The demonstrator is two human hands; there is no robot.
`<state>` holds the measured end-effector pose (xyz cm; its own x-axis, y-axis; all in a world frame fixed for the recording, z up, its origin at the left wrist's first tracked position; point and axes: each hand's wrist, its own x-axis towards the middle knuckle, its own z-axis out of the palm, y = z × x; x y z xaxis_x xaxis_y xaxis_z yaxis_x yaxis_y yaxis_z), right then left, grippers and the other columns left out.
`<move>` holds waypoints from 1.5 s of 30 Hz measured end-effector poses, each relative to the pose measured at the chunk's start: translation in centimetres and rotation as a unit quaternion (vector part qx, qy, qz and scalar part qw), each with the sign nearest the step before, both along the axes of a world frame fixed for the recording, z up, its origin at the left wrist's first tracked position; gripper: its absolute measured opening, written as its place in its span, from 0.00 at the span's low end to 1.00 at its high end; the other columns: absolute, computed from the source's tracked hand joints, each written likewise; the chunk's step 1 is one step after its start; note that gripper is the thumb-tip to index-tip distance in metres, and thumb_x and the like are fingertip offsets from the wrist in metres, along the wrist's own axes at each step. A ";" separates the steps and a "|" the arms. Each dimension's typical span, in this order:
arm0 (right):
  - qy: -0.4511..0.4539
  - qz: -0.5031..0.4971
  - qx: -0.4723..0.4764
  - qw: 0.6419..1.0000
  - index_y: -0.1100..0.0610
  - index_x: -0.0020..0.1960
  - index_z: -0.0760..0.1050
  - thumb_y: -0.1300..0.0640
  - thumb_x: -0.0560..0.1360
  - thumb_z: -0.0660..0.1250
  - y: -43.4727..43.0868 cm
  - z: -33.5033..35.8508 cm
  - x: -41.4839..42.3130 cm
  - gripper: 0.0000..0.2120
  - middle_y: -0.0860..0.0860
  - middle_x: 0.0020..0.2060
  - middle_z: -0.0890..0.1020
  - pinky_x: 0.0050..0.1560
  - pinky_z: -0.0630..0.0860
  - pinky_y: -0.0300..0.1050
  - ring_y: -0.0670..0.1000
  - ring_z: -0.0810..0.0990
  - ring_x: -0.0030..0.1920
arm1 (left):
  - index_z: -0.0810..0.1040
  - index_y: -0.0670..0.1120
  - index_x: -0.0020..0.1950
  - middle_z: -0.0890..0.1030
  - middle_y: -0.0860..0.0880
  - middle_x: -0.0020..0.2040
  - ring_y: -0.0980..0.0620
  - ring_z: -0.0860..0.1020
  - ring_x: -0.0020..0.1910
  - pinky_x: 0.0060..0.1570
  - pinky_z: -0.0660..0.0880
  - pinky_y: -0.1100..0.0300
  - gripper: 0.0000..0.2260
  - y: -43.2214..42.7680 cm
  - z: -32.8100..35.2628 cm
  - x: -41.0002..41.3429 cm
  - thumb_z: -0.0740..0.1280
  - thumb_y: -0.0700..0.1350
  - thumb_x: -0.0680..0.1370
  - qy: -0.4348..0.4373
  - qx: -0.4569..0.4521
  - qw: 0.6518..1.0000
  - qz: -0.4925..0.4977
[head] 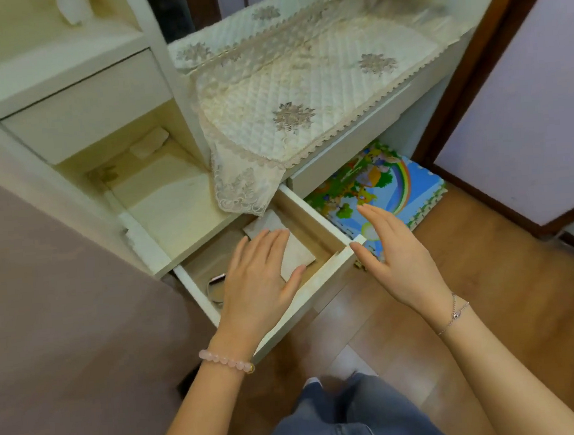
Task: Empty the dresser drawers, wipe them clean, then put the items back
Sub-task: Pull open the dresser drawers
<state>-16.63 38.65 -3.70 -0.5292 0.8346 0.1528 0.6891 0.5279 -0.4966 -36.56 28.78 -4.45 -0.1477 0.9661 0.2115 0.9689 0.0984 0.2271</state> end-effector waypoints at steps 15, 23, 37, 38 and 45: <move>0.005 -0.061 -0.013 0.998 0.54 0.72 0.62 0.47 0.77 0.61 13.0 -1.5 9.2 0.26 0.50 0.70 0.68 0.67 0.58 0.38 0.48 0.64 0.70 | 0.71 0.45 0.69 0.75 0.49 0.65 0.50 0.69 0.67 0.69 0.59 0.52 0.25 15.5 -1.3 7.5 0.56 0.58 0.77 0.000 -0.026 0.999 -0.034; -0.019 -0.007 -0.039 0.999 0.53 0.73 0.59 0.47 0.78 0.60 23.2 -2.0 12.7 0.26 0.48 0.71 0.65 0.69 0.55 0.38 0.47 0.60 0.72 | 0.71 0.45 0.68 0.75 0.48 0.65 0.49 0.70 0.67 0.69 0.60 0.51 0.25 22.9 -1.9 11.7 0.54 0.59 0.78 0.000 -0.048 0.998 0.035; -0.038 0.110 -0.081 0.990 0.54 0.74 0.59 0.47 0.79 0.59 31.1 -4.7 8.9 0.26 0.49 0.72 0.64 0.71 0.57 0.43 0.48 0.59 0.73 | 0.71 0.44 0.68 0.75 0.46 0.65 0.47 0.69 0.68 0.69 0.62 0.49 0.25 27.4 -3.4 9.8 0.56 0.57 0.78 -0.013 -0.071 0.989 0.131; -0.040 0.116 -0.082 0.989 0.54 0.74 0.59 0.45 0.78 0.57 31.5 -5.0 8.2 0.27 0.50 0.72 0.64 0.71 0.58 0.44 0.49 0.60 0.73 | 0.71 0.44 0.68 0.75 0.46 0.65 0.47 0.69 0.68 0.69 0.61 0.50 0.25 27.6 -3.6 9.4 0.56 0.57 0.78 -0.015 -0.075 0.988 0.133; -0.057 0.144 -0.082 0.985 0.56 0.73 0.60 0.44 0.77 0.54 34.2 -6.5 3.7 0.28 0.51 0.71 0.65 0.71 0.56 0.42 0.50 0.61 0.72 | 0.71 0.44 0.68 0.74 0.47 0.66 0.48 0.68 0.68 0.69 0.58 0.52 0.24 29.7 -5.0 6.0 0.57 0.57 0.78 -0.039 -0.081 0.986 0.139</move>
